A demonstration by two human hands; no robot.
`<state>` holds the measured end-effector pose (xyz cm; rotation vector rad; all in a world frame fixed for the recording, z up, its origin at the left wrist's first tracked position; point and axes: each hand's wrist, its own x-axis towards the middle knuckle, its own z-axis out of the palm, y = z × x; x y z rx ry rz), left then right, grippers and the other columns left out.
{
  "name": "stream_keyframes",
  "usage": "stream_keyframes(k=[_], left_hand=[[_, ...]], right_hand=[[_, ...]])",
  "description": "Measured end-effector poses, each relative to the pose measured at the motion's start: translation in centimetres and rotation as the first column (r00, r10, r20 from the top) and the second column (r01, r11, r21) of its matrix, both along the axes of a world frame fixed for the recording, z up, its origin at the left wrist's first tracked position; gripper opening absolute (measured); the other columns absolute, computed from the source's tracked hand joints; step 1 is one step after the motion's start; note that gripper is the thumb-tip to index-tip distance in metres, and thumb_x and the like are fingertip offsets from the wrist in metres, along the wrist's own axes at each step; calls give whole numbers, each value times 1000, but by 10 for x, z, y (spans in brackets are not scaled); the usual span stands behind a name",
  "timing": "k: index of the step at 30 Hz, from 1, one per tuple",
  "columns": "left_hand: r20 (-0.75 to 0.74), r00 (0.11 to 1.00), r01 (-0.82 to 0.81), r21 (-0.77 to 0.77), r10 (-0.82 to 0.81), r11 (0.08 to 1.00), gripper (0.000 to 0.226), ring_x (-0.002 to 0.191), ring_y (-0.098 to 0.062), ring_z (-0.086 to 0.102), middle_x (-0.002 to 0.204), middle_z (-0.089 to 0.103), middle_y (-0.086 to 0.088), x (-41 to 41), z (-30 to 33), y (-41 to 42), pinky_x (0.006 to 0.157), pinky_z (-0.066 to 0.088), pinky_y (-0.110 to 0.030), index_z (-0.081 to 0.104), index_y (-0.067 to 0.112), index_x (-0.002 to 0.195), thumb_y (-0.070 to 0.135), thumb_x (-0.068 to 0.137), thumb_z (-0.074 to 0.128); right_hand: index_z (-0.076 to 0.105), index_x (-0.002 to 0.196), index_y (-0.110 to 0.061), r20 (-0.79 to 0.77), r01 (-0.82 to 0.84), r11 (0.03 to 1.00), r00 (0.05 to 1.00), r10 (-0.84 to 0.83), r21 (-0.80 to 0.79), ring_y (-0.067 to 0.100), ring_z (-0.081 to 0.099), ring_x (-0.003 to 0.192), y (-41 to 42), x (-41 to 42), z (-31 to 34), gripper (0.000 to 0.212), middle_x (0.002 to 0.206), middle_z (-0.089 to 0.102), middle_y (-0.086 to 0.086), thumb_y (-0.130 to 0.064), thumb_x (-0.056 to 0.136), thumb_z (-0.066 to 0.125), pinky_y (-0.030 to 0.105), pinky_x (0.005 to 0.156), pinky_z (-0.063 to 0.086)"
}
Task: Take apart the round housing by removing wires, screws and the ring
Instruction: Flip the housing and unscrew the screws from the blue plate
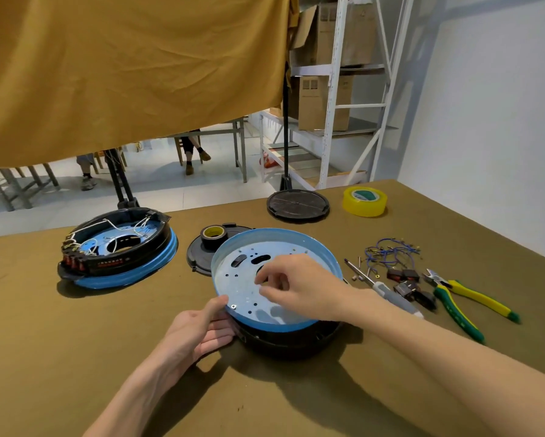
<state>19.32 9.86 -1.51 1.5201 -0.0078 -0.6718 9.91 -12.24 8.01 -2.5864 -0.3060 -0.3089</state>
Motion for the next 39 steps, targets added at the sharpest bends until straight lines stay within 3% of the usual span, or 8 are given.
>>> stream_keyframes(k=[2, 4, 8, 22, 28, 31, 35, 39], left_hand=[[6, 1000, 7, -11, -7, 1000, 88, 91, -30, 79, 96, 79, -19, -3, 1, 1, 66, 64, -30, 67, -1, 111, 60, 51, 87], [19, 1000, 6, -21, -6, 1000, 87, 91, -28, 79, 96, 80, -17, -6, 2, 1, 68, 64, -30, 68, 0, 111, 61, 52, 86], [37, 999, 15, -26, -14, 1000, 85, 92, -25, 79, 96, 80, -14, -11, 4, 1, 73, 64, -30, 70, 2, 111, 64, 54, 84], [15, 1000, -13, -19, 13, 1000, 80, 89, -22, 79, 92, 81, -9, -14, 11, -1, 69, 63, -27, 71, 7, 105, 66, 52, 83], [12, 1000, -25, -17, 25, 1000, 80, 87, -21, 79, 90, 81, -9, -16, 14, -1, 69, 63, -27, 71, 7, 103, 65, 49, 82], [25, 999, -25, -20, 25, 999, 78, 87, -21, 79, 90, 81, -9, -19, 16, -1, 70, 64, -27, 70, 7, 103, 63, 49, 81], [36, 999, -32, 4, 32, 999, 72, 86, -21, 79, 89, 81, -9, -19, 17, -3, 72, 64, -29, 70, 9, 100, 62, 52, 79], [72, 995, -63, 17, 62, 998, 55, 87, -20, 79, 89, 81, -8, -21, 13, -4, 77, 64, -31, 70, 10, 102, 58, 76, 73]], right_hand=[[73, 120, -23, -139, -118, 991, 984, 109, -59, 2, 54, 75, 18, 21, -7, 27, 84, 62, -13, -35, 97, 66, 13, 63, 37], [76, 118, -23, -139, -166, 982, 978, 154, -86, 2, 54, 76, 26, 33, -14, 25, 85, 59, -16, -34, 97, 67, 14, 63, 36], [82, 101, -26, -86, -152, 984, 986, 143, -97, 3, 54, 79, 25, 41, -20, 14, 85, 59, -19, -30, 92, 72, 17, 65, 40], [64, 106, -26, -225, -131, 987, 968, 107, -93, 5, 58, 84, 30, 38, -18, 12, 96, 60, -15, -35, 103, 57, 20, 70, 48], [64, 105, -22, -278, -89, 994, 955, 104, 66, 1, 60, 76, 20, 37, -16, 8, 93, 63, -13, -28, 103, 58, 22, 68, 51], [65, 103, -16, -251, -79, 976, 959, 131, 205, 3, 64, 73, 18, 35, -9, 8, 90, 69, -4, -22, 102, 59, 22, 68, 54], [64, 96, -1, -129, 64, 823, 992, 11, 565, 20, 73, 67, -10, 30, 16, 3, 81, 76, 14, -3, 98, 64, 26, 58, 57], [66, 89, 4, -52, 187, 718, 977, -205, 671, 34, 75, 66, -49, 6, 11, 3, 75, 75, 18, 7, 89, 68, 34, 60, 62]])
